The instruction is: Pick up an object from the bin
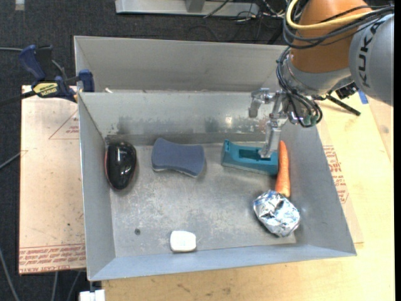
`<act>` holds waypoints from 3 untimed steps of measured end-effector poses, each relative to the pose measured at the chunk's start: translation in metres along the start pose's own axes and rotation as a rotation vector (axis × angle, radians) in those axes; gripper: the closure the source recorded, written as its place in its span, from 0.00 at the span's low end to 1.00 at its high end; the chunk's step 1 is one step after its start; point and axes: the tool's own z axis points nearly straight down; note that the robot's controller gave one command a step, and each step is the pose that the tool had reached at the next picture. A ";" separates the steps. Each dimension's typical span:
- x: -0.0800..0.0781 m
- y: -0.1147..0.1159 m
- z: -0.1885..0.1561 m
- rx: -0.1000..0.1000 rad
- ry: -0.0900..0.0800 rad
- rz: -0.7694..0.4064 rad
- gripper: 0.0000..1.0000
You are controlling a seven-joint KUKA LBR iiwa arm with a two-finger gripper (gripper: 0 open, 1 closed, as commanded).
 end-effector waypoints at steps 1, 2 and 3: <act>-0.001 0.000 -0.005 0.001 -0.007 -0.001 0.00; 0.001 -0.014 0.022 0.000 -0.016 -0.044 0.00; 0.005 -0.022 0.056 -0.001 -0.002 0.030 0.00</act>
Offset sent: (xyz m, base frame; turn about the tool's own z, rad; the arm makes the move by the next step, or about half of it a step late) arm -0.0148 -0.0479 -0.0909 -0.1176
